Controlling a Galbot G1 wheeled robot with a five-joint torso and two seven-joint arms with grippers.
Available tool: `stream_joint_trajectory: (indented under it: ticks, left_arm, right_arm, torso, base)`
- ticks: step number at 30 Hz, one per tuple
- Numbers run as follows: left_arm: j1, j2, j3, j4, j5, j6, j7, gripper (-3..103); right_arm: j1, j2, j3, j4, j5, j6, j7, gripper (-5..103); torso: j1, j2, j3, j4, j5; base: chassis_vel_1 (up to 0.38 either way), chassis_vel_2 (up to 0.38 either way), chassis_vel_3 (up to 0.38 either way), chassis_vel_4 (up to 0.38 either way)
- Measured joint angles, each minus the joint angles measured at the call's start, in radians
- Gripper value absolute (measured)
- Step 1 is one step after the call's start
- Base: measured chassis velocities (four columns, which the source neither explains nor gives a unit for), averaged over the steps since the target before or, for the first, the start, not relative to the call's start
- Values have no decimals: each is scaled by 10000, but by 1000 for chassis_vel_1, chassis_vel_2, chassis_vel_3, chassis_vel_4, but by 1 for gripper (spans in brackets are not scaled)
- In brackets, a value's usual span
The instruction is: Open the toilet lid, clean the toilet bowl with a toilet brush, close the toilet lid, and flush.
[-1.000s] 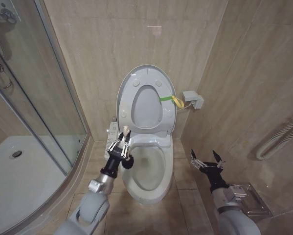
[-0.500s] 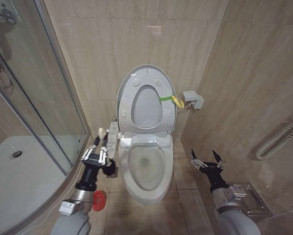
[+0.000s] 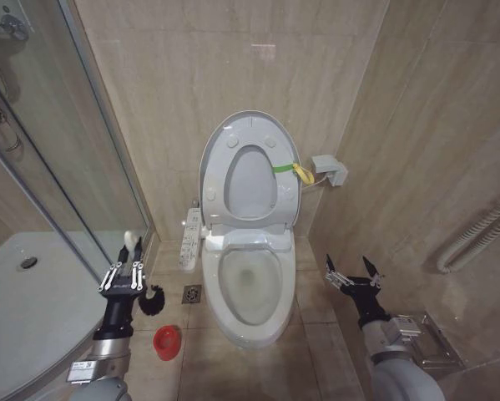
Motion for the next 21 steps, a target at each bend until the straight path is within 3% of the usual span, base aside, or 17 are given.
stream_joint_trajectory:
  ticks: [11, 21]
  left_arm:
    - [-1053, -402, 110, 2881, -240, -878, -64, 20]
    - [-2074, -835, 1152, 5096, -396, -982, -127, 20]
  right_arm:
    - [0, 0, 0, 0, 0, 0, -1, 100]
    - [0, 0, 0, 0, 0, 0, 0, 100]
  torso:
    - [2, 0, 0, -2, 0]
    - [2, -1, 1, -1, 1]
  base:
    - [0, 0, 0, 0]
    - [0, 0, 0, 0]
